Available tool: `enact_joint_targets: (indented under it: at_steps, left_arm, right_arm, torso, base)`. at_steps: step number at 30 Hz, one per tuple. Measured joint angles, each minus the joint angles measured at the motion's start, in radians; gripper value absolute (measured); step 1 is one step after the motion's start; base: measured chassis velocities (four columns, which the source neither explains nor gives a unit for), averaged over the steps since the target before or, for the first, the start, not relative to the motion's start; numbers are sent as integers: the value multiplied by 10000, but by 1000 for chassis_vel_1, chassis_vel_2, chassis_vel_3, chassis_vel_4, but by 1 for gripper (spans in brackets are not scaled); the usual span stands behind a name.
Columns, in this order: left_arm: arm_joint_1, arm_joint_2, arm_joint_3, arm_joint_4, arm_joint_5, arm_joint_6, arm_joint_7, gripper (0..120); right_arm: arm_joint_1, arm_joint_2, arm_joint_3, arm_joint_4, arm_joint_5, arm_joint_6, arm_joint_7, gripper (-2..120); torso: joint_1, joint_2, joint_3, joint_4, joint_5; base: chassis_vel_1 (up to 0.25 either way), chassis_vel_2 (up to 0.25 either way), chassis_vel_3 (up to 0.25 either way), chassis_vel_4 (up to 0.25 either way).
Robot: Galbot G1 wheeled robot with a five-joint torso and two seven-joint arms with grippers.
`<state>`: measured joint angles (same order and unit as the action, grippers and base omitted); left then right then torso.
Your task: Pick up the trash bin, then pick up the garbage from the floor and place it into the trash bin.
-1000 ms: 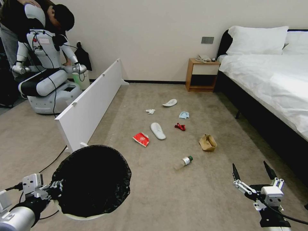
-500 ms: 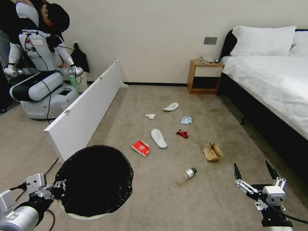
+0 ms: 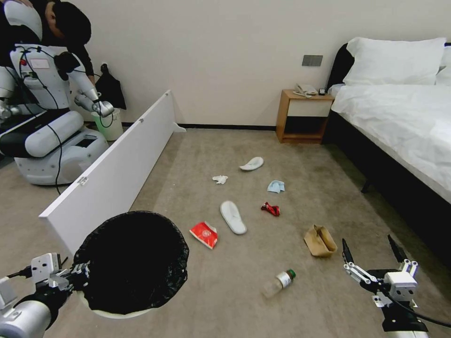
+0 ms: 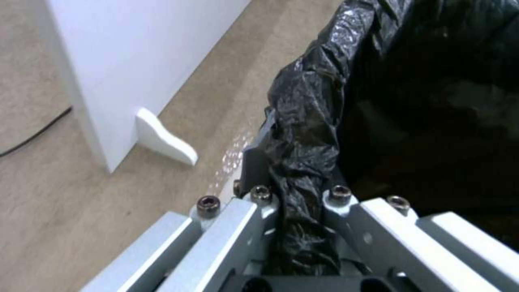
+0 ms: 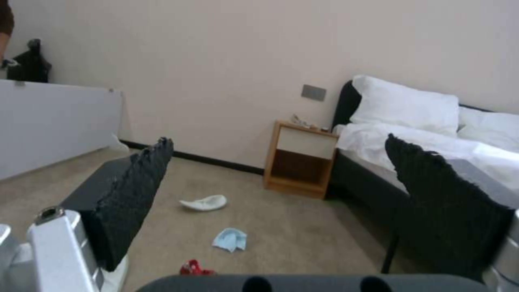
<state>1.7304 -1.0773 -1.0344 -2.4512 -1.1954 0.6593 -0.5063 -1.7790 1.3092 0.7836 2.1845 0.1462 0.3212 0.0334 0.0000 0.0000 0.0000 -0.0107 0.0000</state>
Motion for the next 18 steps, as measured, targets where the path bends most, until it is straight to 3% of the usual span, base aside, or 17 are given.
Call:
enact_joint_targets:
  at_steps: [12, 18]
  left_arm:
    - [-19, -14, -173, 85, -26, -20, -14, 3]
    - [-10, -24, -174, 86, -41, -26, -15, 3]
  right_arm:
    - [117, -14, -15, -74, -39, 19, 23, 100]
    - [238, -17, -23, -112, -283, -64, 259, 100]
  torso:
    - [1, -1, 1, -5, -2]
    - [2, -1, 2, 0, 0]
  base:
    - [-228, 217, 223, -239]
    - [-152, 146, 116, -103]
